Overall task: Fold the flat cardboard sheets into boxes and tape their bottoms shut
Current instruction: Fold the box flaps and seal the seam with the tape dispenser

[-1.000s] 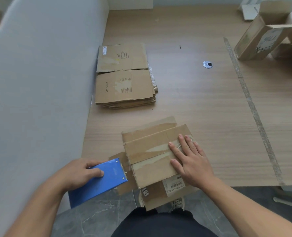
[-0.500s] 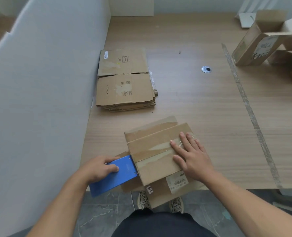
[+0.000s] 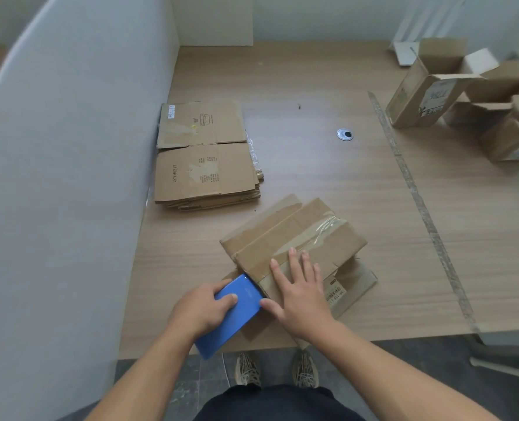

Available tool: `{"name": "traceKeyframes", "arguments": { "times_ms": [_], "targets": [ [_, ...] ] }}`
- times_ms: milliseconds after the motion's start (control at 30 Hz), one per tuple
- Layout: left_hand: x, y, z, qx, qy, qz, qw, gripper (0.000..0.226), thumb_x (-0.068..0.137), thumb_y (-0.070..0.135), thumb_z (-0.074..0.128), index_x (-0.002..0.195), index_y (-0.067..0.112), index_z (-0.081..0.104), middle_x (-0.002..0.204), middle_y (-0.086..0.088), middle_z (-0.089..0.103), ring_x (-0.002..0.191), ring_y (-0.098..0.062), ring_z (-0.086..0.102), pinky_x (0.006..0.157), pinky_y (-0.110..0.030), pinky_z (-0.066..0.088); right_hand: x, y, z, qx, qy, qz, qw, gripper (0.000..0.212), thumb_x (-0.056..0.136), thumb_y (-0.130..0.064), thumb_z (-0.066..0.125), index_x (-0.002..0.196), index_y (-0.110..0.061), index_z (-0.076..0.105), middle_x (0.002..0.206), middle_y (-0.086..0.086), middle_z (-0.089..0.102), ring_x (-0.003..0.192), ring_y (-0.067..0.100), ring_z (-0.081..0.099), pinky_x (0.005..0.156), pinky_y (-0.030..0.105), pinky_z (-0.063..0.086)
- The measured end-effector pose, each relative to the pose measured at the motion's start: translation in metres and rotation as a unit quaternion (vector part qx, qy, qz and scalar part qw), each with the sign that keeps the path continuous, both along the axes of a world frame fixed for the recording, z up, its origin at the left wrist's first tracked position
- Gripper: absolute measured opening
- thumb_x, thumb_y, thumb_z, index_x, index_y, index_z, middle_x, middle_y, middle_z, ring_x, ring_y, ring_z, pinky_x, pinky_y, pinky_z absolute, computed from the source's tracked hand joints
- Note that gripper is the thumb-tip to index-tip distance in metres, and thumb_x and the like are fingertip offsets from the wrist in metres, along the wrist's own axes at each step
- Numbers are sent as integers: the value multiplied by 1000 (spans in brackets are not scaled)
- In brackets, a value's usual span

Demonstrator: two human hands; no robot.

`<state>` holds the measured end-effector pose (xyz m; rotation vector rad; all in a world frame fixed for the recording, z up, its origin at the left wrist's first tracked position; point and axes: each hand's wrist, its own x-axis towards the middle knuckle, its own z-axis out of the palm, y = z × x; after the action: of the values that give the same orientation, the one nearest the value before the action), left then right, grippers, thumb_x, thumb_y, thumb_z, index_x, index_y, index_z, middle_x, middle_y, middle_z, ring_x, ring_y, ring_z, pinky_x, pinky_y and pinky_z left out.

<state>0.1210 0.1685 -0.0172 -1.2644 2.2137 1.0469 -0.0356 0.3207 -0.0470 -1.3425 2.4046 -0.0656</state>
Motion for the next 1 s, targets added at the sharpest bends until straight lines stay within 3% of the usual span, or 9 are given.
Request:
{"name": "traceKeyframes", "arguments": {
  "times_ms": [67, 167, 300, 500, 633, 700, 800, 900, 1000],
  "targets": [
    [-10, 5, 1, -42, -16, -17, 999, 40, 87, 53, 45, 126, 53, 55, 108, 9, 69, 94, -18, 63, 83, -34, 53, -6, 0, 2, 10, 11, 6, 1000, 96, 73, -81, 9, 157, -34, 0, 161, 12, -23, 147, 35, -25, 113, 46, -20],
    [-26, 13, 0, -94, -47, -34, 994, 39, 89, 49, 45, 126, 43, 56, 113, -2, 69, 104, -29, 63, 85, -35, 52, -9, -1, 5, 35, 29, 14, 999, 85, 89, -73, 32, 156, -34, -4, 161, 13, -24, 147, 35, -24, 116, 48, -14],
    [-24, 5, -1, -50, -39, -10, 998, 38, 90, 52, 48, 126, 48, 57, 114, 3, 69, 103, -24, 63, 86, -33, 51, -17, -4, 13, 42, 27, 19, 999, 83, 93, -64, 42, 157, -34, -3, 162, 13, -22, 148, 36, -21, 118, 50, -9],
    [4, -22, 14, 16, 75, 92, 993, 44, 93, 43, 56, 135, 54, 52, 115, 16, 67, 101, -11, 62, 88, -34, 50, -42, 2, 20, 25, 11, 25, 999, 76, 99, -45, 48, 157, -35, 0, 163, 5, -20, 150, 28, -17, 121, 49, -4],
    [17, -29, 22, 41, 115, 145, 982, 60, 73, 56, 56, 132, 62, 47, 113, 20, 68, 102, -11, 63, 86, -34, 49, -50, 9, 24, 28, 14, 30, 999, 74, 100, -33, 48, 156, -37, -1, 163, 1, -20, 150, 28, -17, 121, 47, -4],
    [19, -29, 24, 36, 134, 149, 979, 60, 73, 55, 57, 132, 63, 48, 110, 20, 69, 101, -10, 64, 84, -33, 48, -50, 12, 25, 23, 18, 23, 999, 73, 100, -34, 46, 156, -38, -2, 163, 2, -19, 150, 28, -17, 121, 46, -4],
    [20, -26, 23, 49, 156, 163, 973, 51, 87, 44, 65, 134, 59, 49, 109, 21, 71, 102, -7, 64, 82, -30, 47, -45, 12, 22, 12, 22, 7, 1000, 77, 94, -59, 42, 156, -39, 0, 164, 2, -17, 150, 27, -16, 121, 47, -6],
    [20, -23, 20, 59, 169, 165, 970, 53, 84, 48, 64, 133, 58, 51, 108, 22, 71, 101, -7, 65, 85, -31, 49, -37, 9, 12, -10, 33, -25, 999, 86, 80, -79, 33, 154, -38, 19, 166, 2, 3, 152, 30, -1, 120, 50, 0],
    [17, -20, 18, 59, 179, 165, 968, 50, 89, 42, 65, 134, 57, 51, 108, 22, 71, 101, -6, 65, 83, -29, 47, -33, 8, 2, -44, 46, -49, 997, 76, 75, -67, 65, 141, -33, 44, 155, 7, 38, 143, 36, 33, 115, 54, 19]
  ]
}}
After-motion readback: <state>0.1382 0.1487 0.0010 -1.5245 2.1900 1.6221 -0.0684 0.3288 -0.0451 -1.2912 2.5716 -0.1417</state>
